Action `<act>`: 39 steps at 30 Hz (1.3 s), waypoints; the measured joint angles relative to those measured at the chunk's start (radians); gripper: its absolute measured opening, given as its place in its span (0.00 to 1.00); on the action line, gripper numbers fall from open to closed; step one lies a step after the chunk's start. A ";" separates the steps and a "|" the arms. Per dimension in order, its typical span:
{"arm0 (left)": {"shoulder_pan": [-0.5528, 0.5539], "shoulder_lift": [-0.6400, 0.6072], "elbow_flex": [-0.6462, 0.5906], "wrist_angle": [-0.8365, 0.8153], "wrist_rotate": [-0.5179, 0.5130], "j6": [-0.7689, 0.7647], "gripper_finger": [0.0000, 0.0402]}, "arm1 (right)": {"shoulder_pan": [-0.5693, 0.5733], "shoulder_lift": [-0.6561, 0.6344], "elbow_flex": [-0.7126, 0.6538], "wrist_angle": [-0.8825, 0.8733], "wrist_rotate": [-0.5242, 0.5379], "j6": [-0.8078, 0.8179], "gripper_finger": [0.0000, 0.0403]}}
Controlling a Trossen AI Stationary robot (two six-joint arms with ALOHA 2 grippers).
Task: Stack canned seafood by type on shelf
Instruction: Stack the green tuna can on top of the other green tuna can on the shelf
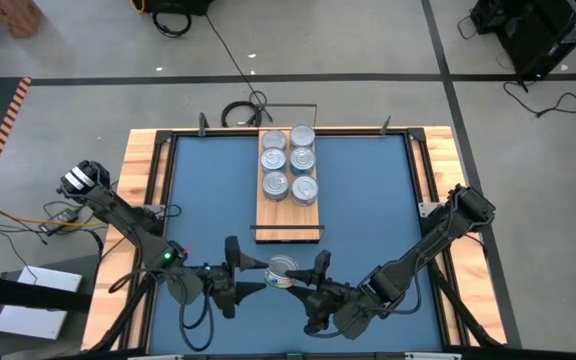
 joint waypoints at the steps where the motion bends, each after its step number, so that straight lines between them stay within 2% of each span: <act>1: 0.000 0.000 0.000 0.000 0.000 0.000 0.64 | 0.000 0.000 0.000 0.001 0.000 -0.001 0.33; 8: 0.012 0.000 0.011 -0.011 -0.004 -0.015 0.64 | 0.000 0.000 0.000 0.001 -0.018 0.000 0.33; 14: 0.040 0.019 0.085 -0.152 0.046 -0.120 0.64 | 0.000 0.000 0.000 0.003 -0.025 0.001 0.34; 19: 0.040 0.077 0.149 -0.228 0.045 -0.124 0.63 | 0.002 0.000 0.000 0.008 -0.030 0.001 0.34; 30: 0.036 0.114 0.271 -0.436 0.012 -0.169 0.42 | 0.006 0.000 0.001 0.015 -0.030 0.000 0.34; 39: 0.031 0.114 0.281 -0.480 0.014 -0.177 0.41 | 0.005 0.000 0.001 0.011 -0.033 -0.002 0.33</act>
